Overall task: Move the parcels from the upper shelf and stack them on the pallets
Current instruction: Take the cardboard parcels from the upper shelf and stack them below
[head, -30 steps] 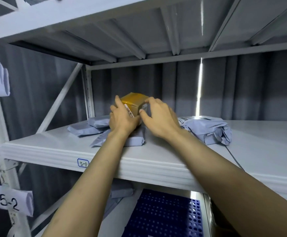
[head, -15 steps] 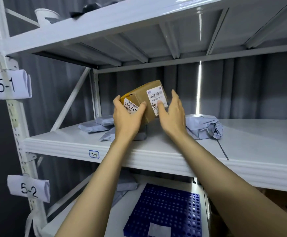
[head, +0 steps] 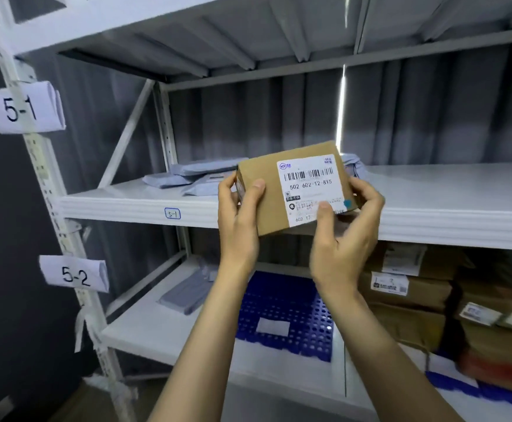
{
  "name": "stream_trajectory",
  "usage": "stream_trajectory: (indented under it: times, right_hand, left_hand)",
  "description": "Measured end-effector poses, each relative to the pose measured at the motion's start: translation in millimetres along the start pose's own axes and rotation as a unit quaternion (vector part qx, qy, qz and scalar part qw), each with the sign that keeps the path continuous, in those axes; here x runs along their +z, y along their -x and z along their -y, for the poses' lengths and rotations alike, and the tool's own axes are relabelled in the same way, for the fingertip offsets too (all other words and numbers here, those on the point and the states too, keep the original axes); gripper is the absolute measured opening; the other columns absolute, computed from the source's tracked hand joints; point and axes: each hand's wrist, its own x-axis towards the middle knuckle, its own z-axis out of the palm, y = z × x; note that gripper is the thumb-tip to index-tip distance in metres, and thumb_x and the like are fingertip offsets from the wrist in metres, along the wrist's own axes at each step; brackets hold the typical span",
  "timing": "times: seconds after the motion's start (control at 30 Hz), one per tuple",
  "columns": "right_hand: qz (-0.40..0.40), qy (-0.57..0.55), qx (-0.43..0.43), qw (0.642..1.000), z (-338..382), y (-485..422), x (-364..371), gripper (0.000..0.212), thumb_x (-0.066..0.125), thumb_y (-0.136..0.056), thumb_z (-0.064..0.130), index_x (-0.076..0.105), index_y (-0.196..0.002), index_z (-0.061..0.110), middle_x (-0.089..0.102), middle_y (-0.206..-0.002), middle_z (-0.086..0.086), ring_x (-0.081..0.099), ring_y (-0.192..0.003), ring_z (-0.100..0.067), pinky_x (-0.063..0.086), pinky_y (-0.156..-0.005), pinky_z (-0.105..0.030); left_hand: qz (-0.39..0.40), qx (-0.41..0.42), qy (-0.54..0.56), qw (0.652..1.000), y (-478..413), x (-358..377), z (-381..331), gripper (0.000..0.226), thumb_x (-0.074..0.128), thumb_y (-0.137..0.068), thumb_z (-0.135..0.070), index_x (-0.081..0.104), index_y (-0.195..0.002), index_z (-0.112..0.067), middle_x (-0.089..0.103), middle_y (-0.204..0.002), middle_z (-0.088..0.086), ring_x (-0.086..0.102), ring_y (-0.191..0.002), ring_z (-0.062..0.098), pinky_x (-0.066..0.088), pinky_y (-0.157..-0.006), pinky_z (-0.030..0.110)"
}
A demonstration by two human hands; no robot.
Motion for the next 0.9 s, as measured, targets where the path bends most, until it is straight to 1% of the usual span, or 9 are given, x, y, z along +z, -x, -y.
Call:
stream_trajectory:
  times: [0.07, 0.17, 0.3, 0.37, 0.57, 0.7, 0.77, 0.83, 0.9]
  right_hand:
    - [-0.017, -0.003, 0.012, 1.000, 2.4, 11.7, -26.0, 0.042, 0.055, -0.087, 0.026, 0.044, -0.123, 0.008, 0.054, -0.118, 0.002, 0.054, -0.110, -0.008, 0.053, -0.082, -0.032]
    - [-0.030, 0.002, 0.036, 0.999, 2.1, 26.9, -57.1, 0.044, 0.055, -0.084, 0.027, 0.048, -0.122, 0.005, 0.052, -0.111, 0.012, 0.051, -0.101, 0.003, 0.042, -0.082, -0.012]
    - [-0.006, 0.029, 0.063, 0.998, -5.5, 50.1, -97.7, 0.033, 0.055, -0.083, 0.032, 0.054, -0.112, 0.016, 0.055, -0.107, 0.008, 0.054, -0.098, -0.003, 0.045, -0.080, -0.019]
    - [0.005, 0.035, 0.081, 0.996, -11.2, 61.9, -117.9, 0.031, 0.054, -0.084, 0.033, 0.056, -0.110, 0.016, 0.055, -0.107, 0.004, 0.055, -0.099, -0.003, 0.045, -0.080, -0.016]
    - [0.047, 0.030, 0.182, 0.982, -29.7, 86.0, -169.3, 0.045, 0.052, -0.081, 0.045, 0.058, -0.112, 0.013, 0.056, -0.115, -0.004, 0.057, -0.103, -0.002, 0.045, -0.077, -0.008]
    - [0.087, 0.025, 0.315, 0.945, -51.4, 102.3, -201.3, 0.053, 0.058, -0.078, 0.050, 0.058, -0.118, 0.016, 0.065, -0.115, -0.003, 0.065, -0.103, -0.012, 0.054, -0.074, -0.024]
    - [0.093, 0.036, 0.375, 0.922, -61.8, 109.1, -218.5, 0.042, 0.060, -0.081, 0.043, 0.060, -0.116, 0.021, 0.068, -0.111, 0.001, 0.066, -0.102, -0.014, 0.055, -0.079, -0.031]
    - [0.089, 0.040, 0.420, 0.902, -70.9, 114.8, -236.7, 0.026, 0.063, -0.088, 0.034, 0.063, -0.112, 0.024, 0.070, -0.108, 0.004, 0.067, -0.101, -0.014, 0.056, -0.082, -0.036]
    - [0.073, 0.052, 0.439, 0.894, -77.6, 119.4, -252.3, 0.023, 0.064, -0.088, 0.035, 0.065, -0.108, 0.024, 0.072, -0.105, 0.005, 0.068, -0.098, -0.012, 0.056, -0.083, -0.037]
  left_hand:
    - [0.022, -0.017, 0.020, 0.999, 21.8, 1.2, 3.2, 0.056, 0.055, -0.077, -0.037, 0.049, -0.126, -0.011, 0.063, -0.097, -0.003, 0.063, -0.079, -0.001, 0.048, -0.069, 0.014]
    - [0.052, -0.042, 0.025, 0.997, 50.9, 3.3, 12.3, 0.059, 0.055, -0.076, -0.035, 0.049, -0.128, -0.008, 0.063, -0.092, -0.003, 0.062, -0.076, -0.001, 0.049, -0.066, 0.015]
    - [0.065, -0.109, 0.034, 0.991, 87.9, 3.2, 34.7, 0.070, 0.064, -0.069, -0.045, 0.049, -0.128, -0.009, 0.064, -0.103, 0.003, 0.063, -0.088, 0.009, 0.049, -0.074, 0.025]
    - [0.071, -0.150, 0.032, 0.986, 106.1, 4.9, 46.7, 0.073, 0.062, -0.065, -0.053, 0.051, -0.127, -0.015, 0.064, -0.112, 0.008, 0.062, -0.095, 0.017, 0.049, -0.077, 0.032]
    - [0.061, -0.253, 0.025, 0.965, 158.3, 20.8, 78.9, 0.062, 0.055, -0.073, -0.050, 0.050, -0.128, -0.020, 0.062, -0.118, 0.009, 0.062, -0.096, 0.018, 0.049, -0.062, 0.025]
    - [0.045, -0.328, 0.011, 0.944, 191.7, 31.9, 102.0, 0.058, 0.057, -0.081, -0.051, 0.049, -0.131, -0.023, 0.061, -0.119, 0.007, 0.062, -0.102, 0.020, 0.050, -0.056, 0.021]
    - [0.044, -0.358, 0.003, 0.933, 201.4, 36.3, 113.1, 0.049, 0.055, -0.090, -0.044, 0.051, -0.133, -0.021, 0.063, -0.119, 0.007, 0.063, -0.103, 0.021, 0.050, -0.056, 0.020]
    - [0.071, -0.382, -0.015, 0.921, 209.4, 43.5, 122.5, 0.047, 0.054, -0.091, -0.044, 0.055, -0.132, -0.022, 0.067, -0.116, 0.004, 0.065, -0.101, 0.019, 0.050, -0.064, 0.024]
    - [0.100, -0.401, -0.030, 0.910, 216.1, 52.7, 129.5, 0.047, 0.054, -0.091, -0.045, 0.055, -0.132, -0.023, 0.068, -0.113, 0.003, 0.066, -0.098, 0.017, 0.053, -0.063, 0.023]
